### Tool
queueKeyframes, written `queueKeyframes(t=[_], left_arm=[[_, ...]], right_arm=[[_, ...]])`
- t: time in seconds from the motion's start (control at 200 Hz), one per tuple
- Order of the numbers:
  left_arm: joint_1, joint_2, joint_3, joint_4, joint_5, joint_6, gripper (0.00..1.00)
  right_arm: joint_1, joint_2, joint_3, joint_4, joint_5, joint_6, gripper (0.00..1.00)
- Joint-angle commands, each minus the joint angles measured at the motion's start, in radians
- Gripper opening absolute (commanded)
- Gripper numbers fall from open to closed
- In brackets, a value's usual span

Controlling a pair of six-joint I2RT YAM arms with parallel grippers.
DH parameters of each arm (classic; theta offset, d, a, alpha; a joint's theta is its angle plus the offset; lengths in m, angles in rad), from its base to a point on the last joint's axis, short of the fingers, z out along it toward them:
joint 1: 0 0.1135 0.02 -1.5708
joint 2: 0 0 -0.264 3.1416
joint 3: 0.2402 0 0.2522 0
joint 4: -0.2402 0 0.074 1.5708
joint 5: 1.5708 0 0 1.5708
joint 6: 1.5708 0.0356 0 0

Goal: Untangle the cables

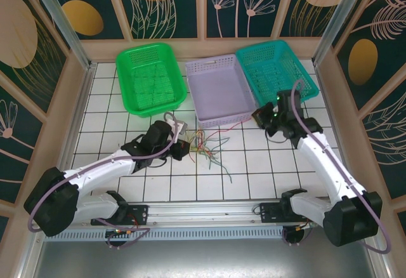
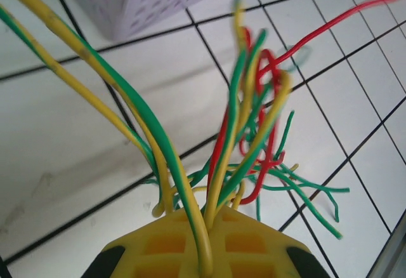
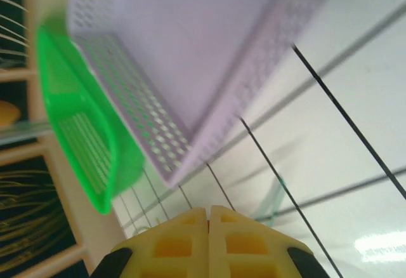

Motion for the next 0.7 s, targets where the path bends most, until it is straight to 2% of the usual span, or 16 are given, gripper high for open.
queueKeyframes(t=[0.0, 0.1, 0.165, 0.325, 0.485, 0.576, 0.656, 0.696], left_arm=[[0.001, -0.023, -0.019, 0.027, 0.055, -0.045, 0.00], [0.000, -0.004, -0.015, 0.006, 0.081, -0.016, 0.00], [0.000, 0.005, -0.011, 0.000, 0.092, -0.004, 0.00], [0.000, -0.004, 0.000, -0.014, 0.088, -0.009, 0.00], [0.000, -0.049, -0.002, -0.038, 0.071, -0.037, 0.00], [0.001, -0.071, -0.004, -0.050, 0.073, -0.039, 0.00], [0.001, -0.079, -0.009, -0.055, 0.075, -0.037, 0.00], [0.000, -0.080, -0.010, -0.055, 0.076, -0.036, 0.00]], right_arm=[[0.036, -0.003, -0.085, 0.056, -0.046, 0.071, 0.01], [0.058, 0.018, -0.135, 0.043, -0.037, 0.056, 0.41], [0.072, 0.015, -0.138, 0.025, 0.010, 0.014, 0.52], [0.138, -0.037, -0.152, -0.019, 0.144, -0.100, 0.51], [0.187, -0.212, -0.204, -0.072, 0.258, -0.043, 0.57], [0.187, -0.271, -0.261, -0.028, 0.200, 0.035, 0.59], [0.202, -0.202, -0.319, 0.107, 0.084, 0.145, 0.53], [0.227, -0.159, -0.332, 0.175, 0.067, 0.208, 0.51]])
